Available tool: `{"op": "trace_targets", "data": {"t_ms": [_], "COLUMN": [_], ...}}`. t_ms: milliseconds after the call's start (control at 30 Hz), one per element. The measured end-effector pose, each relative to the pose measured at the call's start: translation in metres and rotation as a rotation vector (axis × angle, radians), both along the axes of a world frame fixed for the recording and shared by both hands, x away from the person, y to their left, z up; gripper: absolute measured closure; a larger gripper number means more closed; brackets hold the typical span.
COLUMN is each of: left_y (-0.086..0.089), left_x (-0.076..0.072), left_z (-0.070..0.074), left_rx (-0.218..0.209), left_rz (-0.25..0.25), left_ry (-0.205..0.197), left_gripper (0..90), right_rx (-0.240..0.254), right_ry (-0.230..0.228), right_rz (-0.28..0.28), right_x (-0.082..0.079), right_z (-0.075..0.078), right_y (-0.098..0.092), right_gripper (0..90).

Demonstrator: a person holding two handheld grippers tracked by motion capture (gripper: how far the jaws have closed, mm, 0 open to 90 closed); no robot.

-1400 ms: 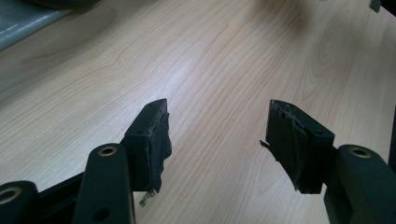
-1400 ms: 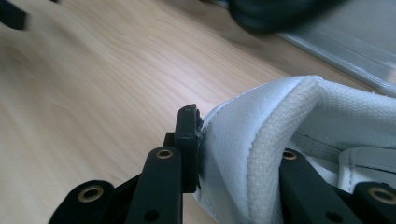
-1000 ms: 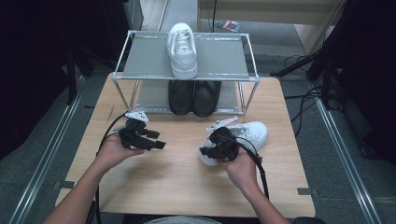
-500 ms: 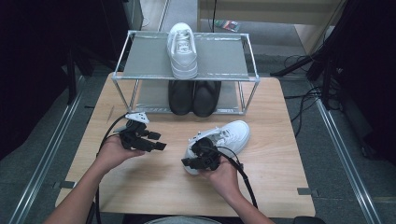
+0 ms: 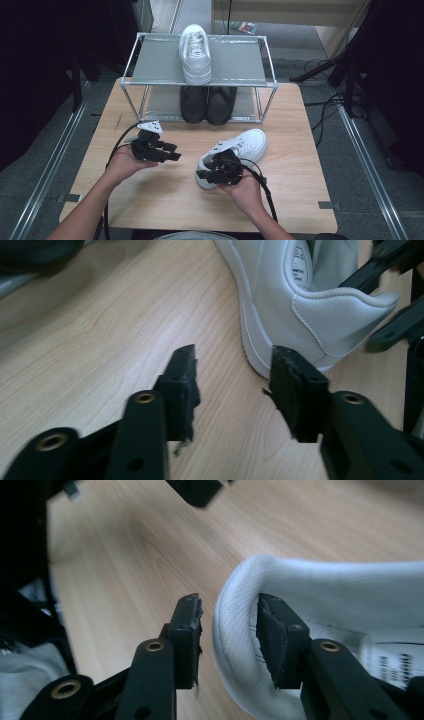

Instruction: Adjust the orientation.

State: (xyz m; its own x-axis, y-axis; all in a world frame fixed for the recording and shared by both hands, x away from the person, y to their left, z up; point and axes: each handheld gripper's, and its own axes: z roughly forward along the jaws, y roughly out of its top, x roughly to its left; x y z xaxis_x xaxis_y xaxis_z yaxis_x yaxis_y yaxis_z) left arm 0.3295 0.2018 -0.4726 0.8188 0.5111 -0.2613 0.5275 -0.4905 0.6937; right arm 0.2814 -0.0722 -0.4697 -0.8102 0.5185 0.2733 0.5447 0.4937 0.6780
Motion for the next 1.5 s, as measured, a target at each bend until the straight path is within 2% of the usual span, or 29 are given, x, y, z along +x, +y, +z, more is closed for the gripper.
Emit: {"op": "trace_targets", "data": {"t_ms": [100, 233, 333, 400, 533, 667, 767, 867, 967, 1133, 1500], "left_y": [-0.002, -0.007, -0.015, -0.023, -0.033, -0.039, -0.045, -0.051, -0.055, -0.061, -0.064], "left_x": [0.0, -0.001, 0.0, 0.001, 0.006, 0.011, 0.013, 0.013, 0.012, 0.01, 0.003], "left_z": [0.003, 0.005, 0.004, 0.001, -0.002, -0.003, -0.004, -0.006, -0.007, -0.009, -0.009], "left_rx": [-0.018, -0.024, -0.039, -0.039, -0.046, -0.067, -0.05, -0.036, -0.048, -0.009, -0.006], "left_rz": [-0.004, -0.007, -0.041, -0.067, -0.084, -0.076, -0.074, -0.088, -0.089, -0.108, -0.104], "left_ry": [-0.018, -0.034, -0.04, -0.027, -0.005, 0.0, -0.002, -0.001, 0.004, 0.0, 0.016], "left_gripper": [67.1, 74.9, 79.2, 81.6, 85.3, 87.3, 87.7, 87.7, 87.6, 87.2, 88.8], "right_rx": [0.031, 0.061, 0.065, 0.062, 0.054, 0.039, 0.035, 0.033, 0.015, 0.002, 0.012], "right_ry": [-0.039, -0.069, -0.072, -0.076, -0.072, -0.076, -0.063, -0.03, -0.014, -0.007, 0.013], "right_rz": [-0.003, -0.048, -0.079, -0.103, -0.151, -0.2, -0.243, -0.295, -0.333, -0.334, -0.308], "right_x": [-0.005, -0.005, -0.002, 0.0, 0.007, 0.012, 0.018, 0.025, 0.032, 0.037, 0.044], "right_z": [0.013, 0.022, 0.023, 0.022, 0.019, 0.017, 0.013, 0.009, 0.002, -0.004, -0.008], "right_y": [-0.015, -0.038, -0.054, -0.063, -0.076, -0.089, -0.098, -0.106, -0.109, -0.105, -0.105], "right_gripper": [62.4, 61.1, 61.2, 62.7, 66.0, 74.8, 80.0, 87.6, 88.9, 88.8, 88.7]}}
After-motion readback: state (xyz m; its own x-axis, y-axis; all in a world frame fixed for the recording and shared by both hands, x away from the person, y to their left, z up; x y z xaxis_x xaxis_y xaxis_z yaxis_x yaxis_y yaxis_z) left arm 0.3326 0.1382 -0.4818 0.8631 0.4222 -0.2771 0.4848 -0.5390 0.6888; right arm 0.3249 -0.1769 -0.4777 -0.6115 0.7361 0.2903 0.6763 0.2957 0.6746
